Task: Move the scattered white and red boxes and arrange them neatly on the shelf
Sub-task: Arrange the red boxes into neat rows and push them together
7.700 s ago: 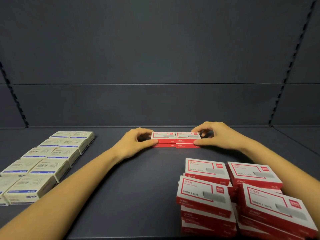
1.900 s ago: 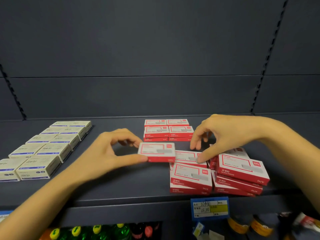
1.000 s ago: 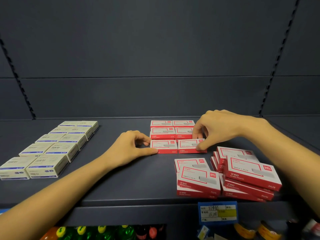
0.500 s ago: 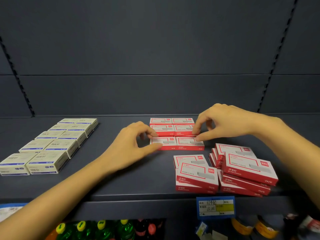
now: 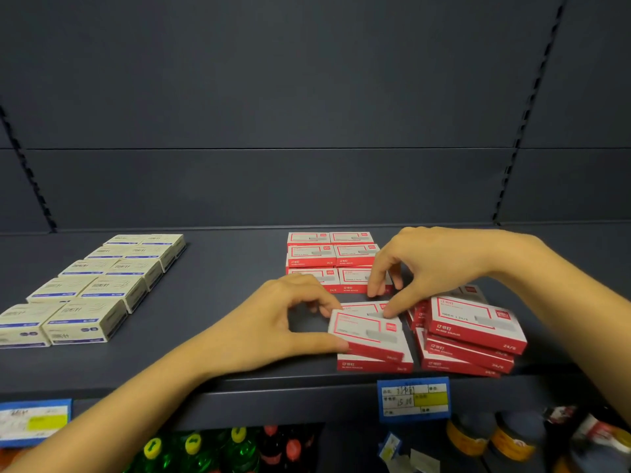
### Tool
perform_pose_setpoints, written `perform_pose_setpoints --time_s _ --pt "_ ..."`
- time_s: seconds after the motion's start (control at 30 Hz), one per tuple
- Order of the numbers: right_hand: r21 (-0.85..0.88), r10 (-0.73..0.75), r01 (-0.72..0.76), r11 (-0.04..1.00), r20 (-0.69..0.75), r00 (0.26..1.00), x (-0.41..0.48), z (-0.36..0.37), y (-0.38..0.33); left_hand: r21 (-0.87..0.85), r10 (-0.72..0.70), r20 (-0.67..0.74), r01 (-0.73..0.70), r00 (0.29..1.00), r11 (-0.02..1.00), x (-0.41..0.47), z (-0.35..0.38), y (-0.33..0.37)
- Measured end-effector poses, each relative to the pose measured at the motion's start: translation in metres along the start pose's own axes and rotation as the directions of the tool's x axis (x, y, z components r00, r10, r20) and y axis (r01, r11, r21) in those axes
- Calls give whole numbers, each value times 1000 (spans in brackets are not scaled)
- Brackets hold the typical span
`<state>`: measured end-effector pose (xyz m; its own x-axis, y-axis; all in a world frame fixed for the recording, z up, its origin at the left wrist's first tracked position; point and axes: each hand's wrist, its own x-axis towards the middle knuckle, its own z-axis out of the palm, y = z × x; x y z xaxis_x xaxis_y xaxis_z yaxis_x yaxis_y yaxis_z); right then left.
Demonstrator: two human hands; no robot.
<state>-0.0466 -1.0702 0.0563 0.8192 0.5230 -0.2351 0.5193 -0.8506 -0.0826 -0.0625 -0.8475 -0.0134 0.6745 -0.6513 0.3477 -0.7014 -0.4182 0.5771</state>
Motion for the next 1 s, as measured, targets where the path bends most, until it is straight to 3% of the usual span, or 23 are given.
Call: perform_pose_setpoints --time_s 0.33,0.47,0.7,1.0 --pt "-88 26 -16 996 110 994 9 3 -5 -4 -150 -236 154 960 988 -24 -46 -26" --pt "-54 29 -27 998 44 999 8 0 -4 33 -182 -273 199 945 979 -17 -47 -36" --pt "-15 114 -120 993 -209 971 9 -10 13 70 -217 -267 243 939 967 7 -39 -54" --pt "-50 154 -166 985 -197 968 24 -5 28 57 -245 -229 265 942 963 21 -25 -61"
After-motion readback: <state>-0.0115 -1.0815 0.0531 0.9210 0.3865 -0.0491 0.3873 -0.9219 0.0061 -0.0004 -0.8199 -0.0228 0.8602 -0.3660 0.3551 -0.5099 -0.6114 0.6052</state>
